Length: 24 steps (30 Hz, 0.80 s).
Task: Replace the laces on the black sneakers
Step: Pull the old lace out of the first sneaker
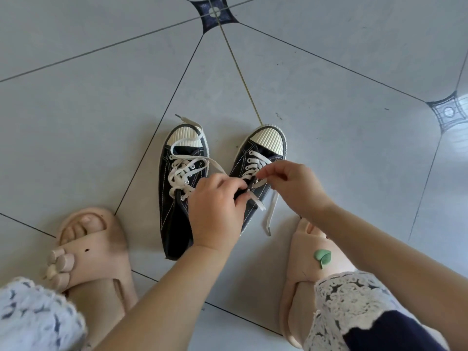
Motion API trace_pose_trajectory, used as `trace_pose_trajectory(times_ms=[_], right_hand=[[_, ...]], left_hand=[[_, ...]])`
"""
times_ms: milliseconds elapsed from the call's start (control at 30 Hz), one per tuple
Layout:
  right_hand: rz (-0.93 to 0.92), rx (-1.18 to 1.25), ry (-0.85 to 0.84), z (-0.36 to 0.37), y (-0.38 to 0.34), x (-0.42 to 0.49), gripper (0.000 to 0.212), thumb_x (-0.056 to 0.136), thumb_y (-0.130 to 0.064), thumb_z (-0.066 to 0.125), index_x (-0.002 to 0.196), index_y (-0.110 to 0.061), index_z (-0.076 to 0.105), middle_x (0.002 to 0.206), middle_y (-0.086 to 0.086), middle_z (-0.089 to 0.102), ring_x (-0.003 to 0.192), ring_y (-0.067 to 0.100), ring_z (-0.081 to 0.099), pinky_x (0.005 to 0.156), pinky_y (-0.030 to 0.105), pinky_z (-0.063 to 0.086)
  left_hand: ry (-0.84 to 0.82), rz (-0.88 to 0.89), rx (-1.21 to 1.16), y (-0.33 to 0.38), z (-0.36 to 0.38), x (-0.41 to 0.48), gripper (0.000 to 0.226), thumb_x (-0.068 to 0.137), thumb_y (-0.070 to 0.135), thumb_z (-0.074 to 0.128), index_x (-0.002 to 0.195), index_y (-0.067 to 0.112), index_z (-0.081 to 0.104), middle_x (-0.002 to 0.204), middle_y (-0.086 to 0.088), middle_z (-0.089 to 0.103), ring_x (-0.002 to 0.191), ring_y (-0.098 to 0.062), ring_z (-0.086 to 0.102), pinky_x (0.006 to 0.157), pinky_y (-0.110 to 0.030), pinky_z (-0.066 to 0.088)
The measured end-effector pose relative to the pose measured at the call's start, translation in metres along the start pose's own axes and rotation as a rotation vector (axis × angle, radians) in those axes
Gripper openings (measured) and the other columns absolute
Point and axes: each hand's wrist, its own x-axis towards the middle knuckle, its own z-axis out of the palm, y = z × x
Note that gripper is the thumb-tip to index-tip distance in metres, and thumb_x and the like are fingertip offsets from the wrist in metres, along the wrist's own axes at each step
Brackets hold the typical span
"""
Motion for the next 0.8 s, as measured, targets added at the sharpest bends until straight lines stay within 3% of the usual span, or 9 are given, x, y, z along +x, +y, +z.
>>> trace_pose_trajectory(times_ms=[67, 167, 267, 333, 400, 500, 600, 667, 800], right_hand=[[-0.139, -0.187, 0.015, -0.001, -0.001, -0.001, 0.023, 0.085, -0.008, 0.057, 0.096, -0.023, 0.071, 0.081, -0.011, 0.055, 0.07, 0.005, 0.05, 0.064, 0.005, 0.035], [-0.24, -0.36, -0.03, -0.001, -0.003, -0.002, 0.014, 0.082, -0.018, 0.065, 0.096, -0.02, 0.069, 0.091, -0.005, 0.053, 0.084, 0.016, 0.056, 0.077, 0.027, 0.045], [-0.253, -0.451, -0.01, -0.004, -0.004, 0.002, 0.004, 0.084, -0.019, 0.064, 0.087, -0.02, 0.068, 0.097, -0.003, 0.056, 0.088, 0.024, 0.057, 0.077, 0.036, 0.048], [-0.263, -0.377, 0.035, -0.009, -0.003, 0.005, 0.009, 0.083, -0.012, 0.064, 0.08, -0.021, 0.065, 0.094, -0.007, 0.052, 0.084, 0.015, 0.058, 0.074, 0.032, 0.049], [-0.207, -0.14, 0.087, -0.018, -0.002, 0.007, 0.026, 0.082, -0.002, 0.061, 0.072, -0.026, 0.058, 0.085, -0.011, 0.05, 0.071, -0.006, 0.055, 0.068, 0.012, 0.043], [0.019, 0.206, 0.197, -0.033, 0.004, 0.008, 0.036, 0.085, 0.005, 0.05, 0.069, -0.028, 0.054, 0.073, -0.01, 0.053, 0.065, 0.001, 0.058, 0.064, 0.015, 0.038], [-0.037, -0.169, 0.268, -0.042, 0.009, 0.01, 0.025, 0.084, 0.001, 0.055, 0.077, -0.023, 0.053, 0.085, -0.003, 0.057, 0.077, 0.014, 0.055, 0.064, 0.014, 0.036], [-0.194, -0.217, 0.291, -0.036, -0.002, 0.005, 0.022, 0.079, 0.0, 0.063, 0.085, -0.021, 0.058, 0.088, -0.003, 0.056, 0.08, 0.014, 0.053, 0.069, 0.011, 0.037], [-0.304, -0.519, 0.048, -0.002, -0.012, -0.003, 0.015, 0.078, -0.03, 0.07, 0.091, -0.022, 0.066, 0.101, -0.004, 0.055, 0.098, 0.016, 0.045, 0.085, 0.025, 0.028]], left_hand=[[0.029, -0.019, 0.025, -0.001, 0.002, 0.002, 0.017, 0.063, 0.014, 0.082, 0.076, 0.012, 0.071, 0.073, -0.005, 0.064, 0.066, -0.031, 0.058, 0.06, -0.035, 0.046], [0.05, 0.0, 0.024, -0.004, 0.006, 0.003, 0.014, 0.063, 0.009, 0.08, 0.073, 0.01, 0.07, 0.072, -0.006, 0.064, 0.065, -0.03, 0.059, 0.058, -0.037, 0.048], [0.081, 0.007, -0.038, -0.009, 0.009, 0.002, 0.012, 0.067, 0.005, 0.077, 0.073, 0.007, 0.067, 0.072, -0.007, 0.063, 0.066, -0.028, 0.059, 0.058, -0.034, 0.049], [0.103, -0.022, -0.091, -0.01, 0.012, 0.0, 0.011, 0.068, 0.004, 0.075, 0.074, 0.007, 0.067, 0.073, -0.005, 0.062, 0.066, -0.024, 0.059, 0.06, -0.028, 0.046], [0.118, -0.054, -0.147, -0.009, 0.014, -0.002, 0.01, 0.069, 0.002, 0.074, 0.074, 0.007, 0.066, 0.074, -0.005, 0.062, 0.065, -0.022, 0.058, 0.061, -0.022, 0.04], [0.112, -0.079, -0.193, -0.007, 0.016, -0.004, 0.009, 0.071, 0.0, 0.072, 0.073, 0.005, 0.065, 0.072, -0.005, 0.062, 0.066, -0.023, 0.057, 0.063, -0.019, 0.039], [0.106, -0.066, -0.196, -0.008, 0.015, -0.006, 0.01, 0.071, -0.002, 0.071, 0.072, 0.004, 0.065, 0.071, -0.006, 0.062, 0.065, -0.022, 0.056, 0.062, -0.019, 0.039], [0.109, -0.066, -0.196, -0.009, 0.014, -0.006, 0.01, 0.07, -0.004, 0.071, 0.072, 0.004, 0.065, 0.072, -0.006, 0.062, 0.064, -0.023, 0.057, 0.061, -0.022, 0.041], [0.101, -0.092, -0.208, -0.009, 0.016, -0.006, 0.009, 0.07, -0.002, 0.071, 0.073, 0.004, 0.065, 0.074, -0.007, 0.061, 0.065, -0.024, 0.057, 0.06, -0.025, 0.041]])
